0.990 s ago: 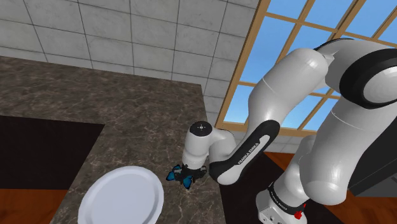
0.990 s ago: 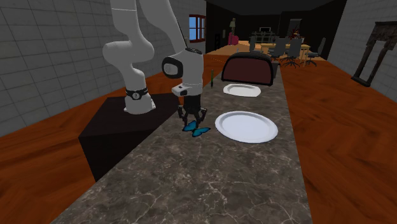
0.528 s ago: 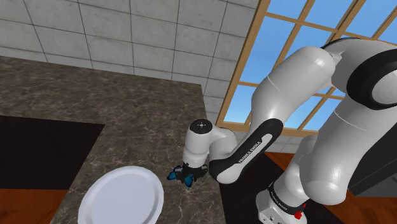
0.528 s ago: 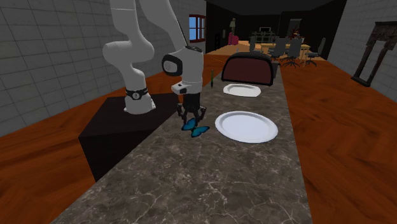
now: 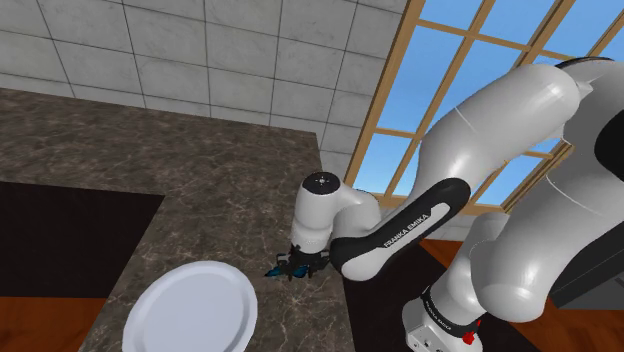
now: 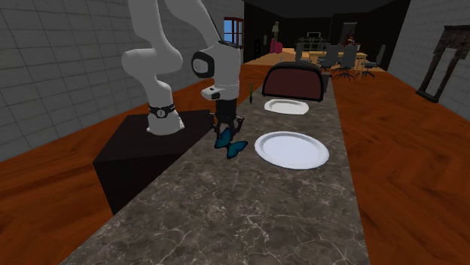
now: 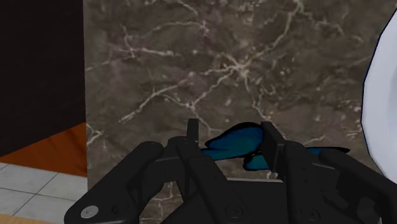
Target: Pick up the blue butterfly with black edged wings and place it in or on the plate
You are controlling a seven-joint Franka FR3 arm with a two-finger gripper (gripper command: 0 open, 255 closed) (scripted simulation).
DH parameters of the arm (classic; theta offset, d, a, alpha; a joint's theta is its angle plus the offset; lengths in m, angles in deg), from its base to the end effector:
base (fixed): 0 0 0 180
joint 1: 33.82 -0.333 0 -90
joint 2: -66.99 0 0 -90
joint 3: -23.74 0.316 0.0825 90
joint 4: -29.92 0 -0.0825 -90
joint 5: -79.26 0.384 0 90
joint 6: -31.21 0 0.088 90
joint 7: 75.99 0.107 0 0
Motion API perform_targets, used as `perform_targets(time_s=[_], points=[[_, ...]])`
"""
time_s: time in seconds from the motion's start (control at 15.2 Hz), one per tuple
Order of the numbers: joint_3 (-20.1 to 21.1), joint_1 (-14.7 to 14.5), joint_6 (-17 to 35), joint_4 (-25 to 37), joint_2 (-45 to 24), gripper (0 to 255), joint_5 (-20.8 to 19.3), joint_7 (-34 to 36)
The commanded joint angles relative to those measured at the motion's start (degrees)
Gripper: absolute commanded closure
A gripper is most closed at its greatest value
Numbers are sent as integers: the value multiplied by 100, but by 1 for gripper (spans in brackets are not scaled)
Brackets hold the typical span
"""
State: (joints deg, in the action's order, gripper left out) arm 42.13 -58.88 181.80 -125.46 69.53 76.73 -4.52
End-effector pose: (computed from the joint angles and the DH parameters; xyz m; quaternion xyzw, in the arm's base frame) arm 0.2911 0.2752 0.2371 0.9744 -0.2234 0.0034 0.0270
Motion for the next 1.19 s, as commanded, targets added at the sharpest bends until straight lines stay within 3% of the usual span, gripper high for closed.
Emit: perform_targets(time_s=[0.0, 0.33, 1.12], points=[[6, -28, -204, 22, 190, 255, 141, -97], [-25, -92, -683, 79, 631, 255, 382, -284], [495, -621, -1417, 2623, -1377, 255, -611, 1509]])
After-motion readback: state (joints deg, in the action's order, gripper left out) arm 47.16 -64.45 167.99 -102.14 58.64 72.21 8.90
